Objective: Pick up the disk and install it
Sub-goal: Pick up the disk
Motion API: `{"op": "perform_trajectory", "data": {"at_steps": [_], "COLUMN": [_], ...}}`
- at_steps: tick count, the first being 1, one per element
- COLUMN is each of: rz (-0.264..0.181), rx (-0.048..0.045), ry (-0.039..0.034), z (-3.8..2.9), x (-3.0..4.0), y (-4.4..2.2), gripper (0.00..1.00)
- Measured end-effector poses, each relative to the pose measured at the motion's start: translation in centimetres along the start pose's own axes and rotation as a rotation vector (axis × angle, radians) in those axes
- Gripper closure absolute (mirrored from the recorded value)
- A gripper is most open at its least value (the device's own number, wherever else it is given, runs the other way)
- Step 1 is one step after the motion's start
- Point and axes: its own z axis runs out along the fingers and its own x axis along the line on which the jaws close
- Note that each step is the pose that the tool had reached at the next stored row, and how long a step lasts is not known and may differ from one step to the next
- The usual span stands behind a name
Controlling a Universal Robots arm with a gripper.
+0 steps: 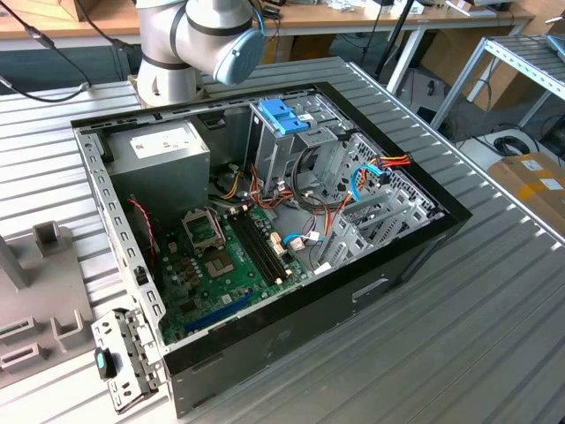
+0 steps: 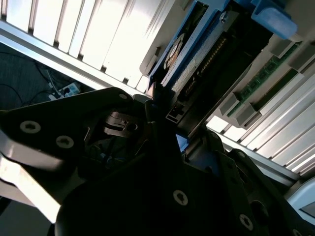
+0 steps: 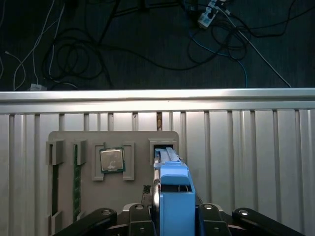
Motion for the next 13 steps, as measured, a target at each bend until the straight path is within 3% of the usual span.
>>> {"op": "perform_trajectory", "data": {"at_steps": [13], "rz": [0.000], "rx": [-0.0001], "ry": [0.0000], "z": [-0.70], "x": [-0.02], "y": [0.03], "gripper": [0.63]}}
